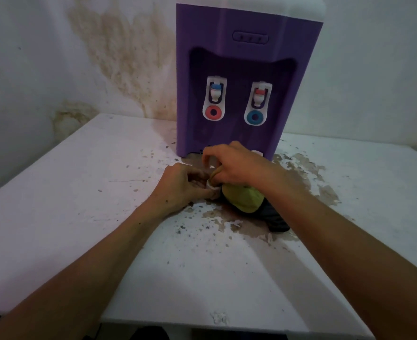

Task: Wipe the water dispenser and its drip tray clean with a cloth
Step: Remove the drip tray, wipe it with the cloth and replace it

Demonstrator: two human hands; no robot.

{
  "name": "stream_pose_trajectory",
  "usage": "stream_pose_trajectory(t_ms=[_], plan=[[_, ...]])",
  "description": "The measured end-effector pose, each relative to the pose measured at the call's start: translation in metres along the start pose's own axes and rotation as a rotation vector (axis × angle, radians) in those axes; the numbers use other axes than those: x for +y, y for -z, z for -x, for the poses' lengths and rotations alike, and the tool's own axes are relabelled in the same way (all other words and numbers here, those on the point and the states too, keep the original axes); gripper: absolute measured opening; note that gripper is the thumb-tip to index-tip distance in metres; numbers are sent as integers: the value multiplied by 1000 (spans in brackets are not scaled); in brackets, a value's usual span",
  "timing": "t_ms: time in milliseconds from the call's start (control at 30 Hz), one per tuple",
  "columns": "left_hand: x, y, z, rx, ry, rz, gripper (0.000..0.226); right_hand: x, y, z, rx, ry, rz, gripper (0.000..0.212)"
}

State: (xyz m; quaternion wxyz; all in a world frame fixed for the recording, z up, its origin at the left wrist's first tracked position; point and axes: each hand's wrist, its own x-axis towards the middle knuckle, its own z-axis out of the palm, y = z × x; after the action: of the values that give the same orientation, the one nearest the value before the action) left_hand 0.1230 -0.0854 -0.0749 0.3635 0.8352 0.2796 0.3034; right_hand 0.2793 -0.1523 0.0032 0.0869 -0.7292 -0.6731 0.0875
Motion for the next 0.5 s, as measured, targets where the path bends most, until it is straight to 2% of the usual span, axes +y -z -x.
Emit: stream_pose_trajectory(t_ms=[200,400,500], plan=[[0,-2,1,24,16,-34,46,-4,-14,6,68,0,79,18],[-1,-1,1,36,10,-20,42,0,-1,10,-49,-5,18,9],[-3,-2,1,32,3,-14,40,0,1,8,-43,-13,-14,14]])
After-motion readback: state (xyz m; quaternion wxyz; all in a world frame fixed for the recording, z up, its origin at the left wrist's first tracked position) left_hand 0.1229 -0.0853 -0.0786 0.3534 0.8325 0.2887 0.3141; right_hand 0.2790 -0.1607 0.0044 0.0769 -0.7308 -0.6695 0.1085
